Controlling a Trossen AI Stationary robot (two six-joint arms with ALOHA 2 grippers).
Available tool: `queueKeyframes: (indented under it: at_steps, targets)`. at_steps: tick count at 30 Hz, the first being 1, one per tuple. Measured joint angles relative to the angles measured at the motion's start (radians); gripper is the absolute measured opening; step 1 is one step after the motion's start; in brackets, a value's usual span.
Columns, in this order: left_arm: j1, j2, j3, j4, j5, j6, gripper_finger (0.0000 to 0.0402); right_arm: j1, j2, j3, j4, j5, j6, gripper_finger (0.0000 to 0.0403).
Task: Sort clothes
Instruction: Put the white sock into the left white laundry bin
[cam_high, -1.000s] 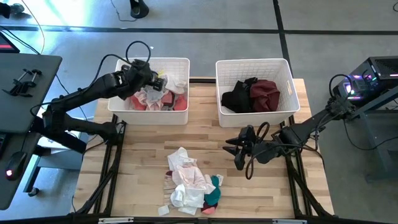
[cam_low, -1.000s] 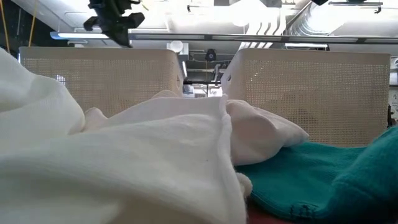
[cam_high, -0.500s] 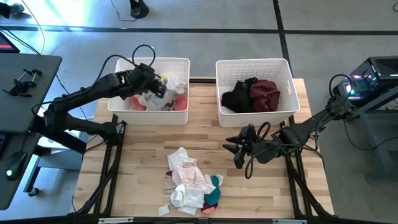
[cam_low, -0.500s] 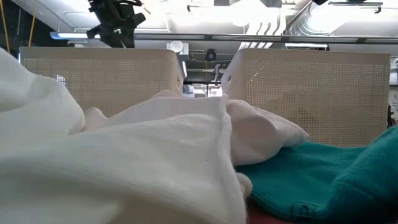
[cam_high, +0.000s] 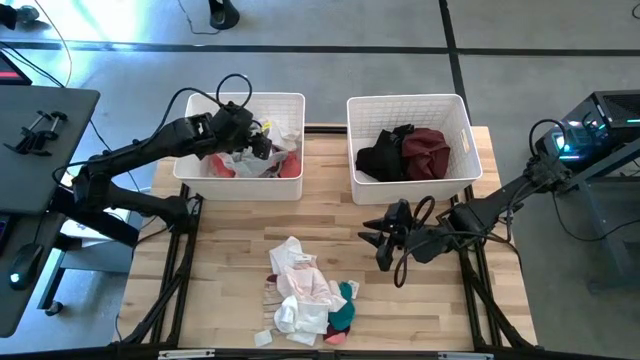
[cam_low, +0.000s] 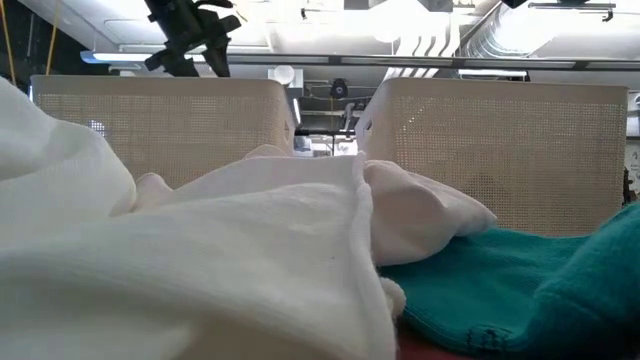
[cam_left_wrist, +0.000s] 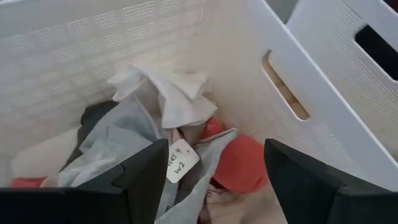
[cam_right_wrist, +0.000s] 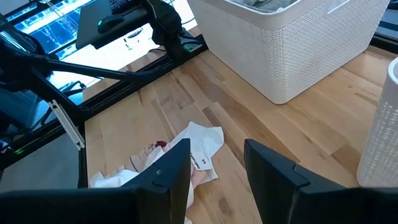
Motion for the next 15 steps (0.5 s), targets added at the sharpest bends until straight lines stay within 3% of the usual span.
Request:
queueKeyframes:
  at_steps: [5,15]
  targets:
    - [-0.037,-0.013,0.000,0.056,0.035,0.163,0.0247,0.000,0.000,0.000,-0.001,0.000,0.000,0.0138]
    - [-0.183,-0.066,0.000,0.192,0.010,0.355,0.0210,-0.007,0.000,0.000,-0.006,-0.001,-0.001,0.0138]
